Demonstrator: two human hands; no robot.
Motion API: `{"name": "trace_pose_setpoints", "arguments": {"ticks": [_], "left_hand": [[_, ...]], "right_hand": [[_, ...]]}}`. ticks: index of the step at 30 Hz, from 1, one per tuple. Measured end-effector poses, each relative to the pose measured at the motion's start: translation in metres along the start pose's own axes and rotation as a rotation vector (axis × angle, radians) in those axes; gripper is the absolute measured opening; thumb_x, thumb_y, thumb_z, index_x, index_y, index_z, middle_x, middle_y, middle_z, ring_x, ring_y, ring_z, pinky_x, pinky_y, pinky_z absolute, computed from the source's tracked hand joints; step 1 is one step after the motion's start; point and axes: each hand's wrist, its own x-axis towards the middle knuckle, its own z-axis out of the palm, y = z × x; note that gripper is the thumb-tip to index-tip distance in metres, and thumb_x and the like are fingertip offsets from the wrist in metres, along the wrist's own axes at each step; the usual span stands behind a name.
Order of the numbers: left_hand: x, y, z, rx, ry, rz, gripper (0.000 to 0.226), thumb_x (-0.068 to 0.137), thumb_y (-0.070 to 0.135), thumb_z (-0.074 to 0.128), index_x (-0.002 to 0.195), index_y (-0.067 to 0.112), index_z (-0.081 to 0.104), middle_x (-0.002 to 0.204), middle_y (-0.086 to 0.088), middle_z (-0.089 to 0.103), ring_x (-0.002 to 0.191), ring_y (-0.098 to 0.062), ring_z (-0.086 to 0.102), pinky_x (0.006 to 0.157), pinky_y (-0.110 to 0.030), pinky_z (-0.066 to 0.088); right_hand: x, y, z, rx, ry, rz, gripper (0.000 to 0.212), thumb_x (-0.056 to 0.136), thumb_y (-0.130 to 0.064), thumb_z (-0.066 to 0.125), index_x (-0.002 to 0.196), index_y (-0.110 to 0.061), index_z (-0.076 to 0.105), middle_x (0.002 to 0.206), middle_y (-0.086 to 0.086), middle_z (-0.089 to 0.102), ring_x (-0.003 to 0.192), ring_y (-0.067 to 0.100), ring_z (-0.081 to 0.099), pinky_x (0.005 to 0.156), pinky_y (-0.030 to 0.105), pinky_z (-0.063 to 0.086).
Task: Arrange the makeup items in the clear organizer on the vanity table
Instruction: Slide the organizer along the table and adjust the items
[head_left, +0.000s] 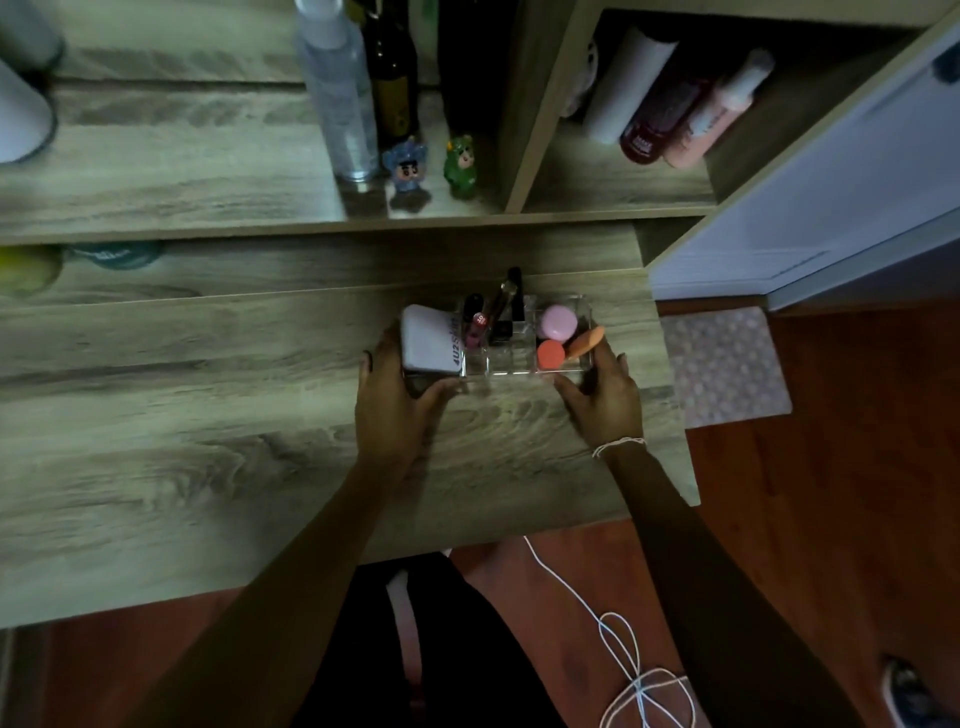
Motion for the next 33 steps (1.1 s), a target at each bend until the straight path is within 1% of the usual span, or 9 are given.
{"name": "trace_pose_setpoints", "arguments": {"ticks": [2, 5, 9, 11, 16, 19, 23, 29, 33], "left_hand": [[-0.001, 0.004, 0.005, -0.009, -0.004, -0.001, 0.101, 0.062, 0.071, 0.06, 0.144, 0.019, 0.033, 0.139, -0.007, 0.048, 0.128, -0.028, 0.046, 0.101, -0.05, 0.045], [0.001, 0.007, 0.012, 0.005, 0.019, 0.013, 0.094, 0.068, 0.059, 0.07, 0.145, 0.022, 0.03, 0.139, -0.009, 0.048, 0.126, -0.028, 0.045, 0.1, -0.044, 0.045], [0.005, 0.011, 0.02, 0.018, 0.016, 0.003, 0.09, 0.071, 0.052, 0.074, 0.144, 0.021, 0.031, 0.14, -0.01, 0.046, 0.128, -0.029, 0.044, 0.101, -0.051, 0.045], [0.005, 0.013, 0.023, 0.027, 0.022, 0.016, 0.089, 0.072, 0.051, 0.074, 0.144, 0.021, 0.031, 0.139, -0.01, 0.047, 0.128, -0.03, 0.044, 0.1, -0.051, 0.046], [0.007, 0.017, 0.033, 0.017, 0.023, -0.006, 0.089, 0.072, 0.049, 0.075, 0.144, 0.024, 0.029, 0.138, -0.008, 0.048, 0.127, -0.027, 0.046, 0.1, -0.049, 0.047], [0.009, 0.02, 0.039, 0.017, 0.014, 0.003, 0.088, 0.073, 0.048, 0.074, 0.144, 0.023, 0.028, 0.14, -0.007, 0.048, 0.128, -0.026, 0.045, 0.101, -0.05, 0.046], [0.012, 0.024, 0.044, 0.045, 0.035, 0.033, 0.089, 0.074, 0.046, 0.075, 0.145, 0.02, 0.028, 0.141, -0.008, 0.046, 0.13, -0.028, 0.043, 0.103, -0.05, 0.044], [0.012, 0.03, 0.048, 0.017, 0.048, 0.05, 0.086, 0.074, 0.04, 0.078, 0.144, 0.019, 0.032, 0.138, -0.011, 0.05, 0.125, -0.028, 0.048, 0.098, -0.04, 0.044], [0.01, 0.029, 0.049, 0.027, 0.068, 0.037, 0.087, 0.073, 0.04, 0.078, 0.144, 0.018, 0.033, 0.138, -0.011, 0.049, 0.126, -0.029, 0.047, 0.1, -0.043, 0.044]], "right_hand": [[0.002, 0.001, -0.004, 0.004, 0.007, 0.003, 0.069, 0.081, -0.024, 0.071, 0.14, -0.01, 0.037, 0.129, 0.021, 0.058, 0.121, 0.038, 0.05, 0.104, 0.061, 0.036], [0.004, 0.003, -0.01, 0.008, 0.017, -0.01, 0.068, 0.083, -0.025, 0.069, 0.141, -0.012, 0.036, 0.131, 0.017, 0.058, 0.122, 0.038, 0.049, 0.105, 0.062, 0.034], [0.009, 0.007, -0.013, 0.009, 0.017, 0.003, 0.067, 0.084, -0.024, 0.068, 0.142, -0.017, 0.034, 0.131, 0.018, 0.057, 0.122, 0.038, 0.048, 0.101, 0.064, 0.037], [0.011, 0.009, -0.015, 0.006, 0.016, 0.004, 0.068, 0.084, -0.025, 0.067, 0.143, -0.019, 0.032, 0.133, 0.017, 0.057, 0.124, 0.038, 0.048, 0.103, 0.064, 0.036], [0.016, 0.015, -0.02, -0.005, 0.012, 0.029, 0.07, 0.084, -0.03, 0.066, 0.144, -0.022, 0.029, 0.124, 0.018, 0.062, 0.118, 0.038, 0.054, 0.11, 0.059, 0.031], [0.018, 0.018, -0.024, -0.014, 0.015, 0.034, 0.07, 0.085, -0.03, 0.065, 0.144, -0.023, 0.028, 0.121, 0.02, 0.063, 0.117, 0.039, 0.055, 0.108, 0.06, 0.034], [0.02, 0.019, -0.029, -0.016, 0.028, 0.054, 0.07, 0.085, -0.028, 0.066, 0.144, -0.024, 0.029, 0.119, 0.021, 0.063, 0.114, 0.038, 0.056, 0.101, 0.064, 0.039], [0.023, 0.02, -0.033, 0.003, 0.016, 0.06, 0.068, 0.087, -0.028, 0.065, 0.144, -0.022, 0.029, 0.114, 0.02, 0.065, 0.108, 0.04, 0.058, 0.1, 0.062, 0.041], [0.021, 0.018, -0.033, 0.007, 0.008, 0.053, 0.069, 0.086, -0.027, 0.065, 0.144, -0.022, 0.029, 0.112, 0.022, 0.065, 0.105, 0.041, 0.059, 0.098, 0.063, 0.041]]}}
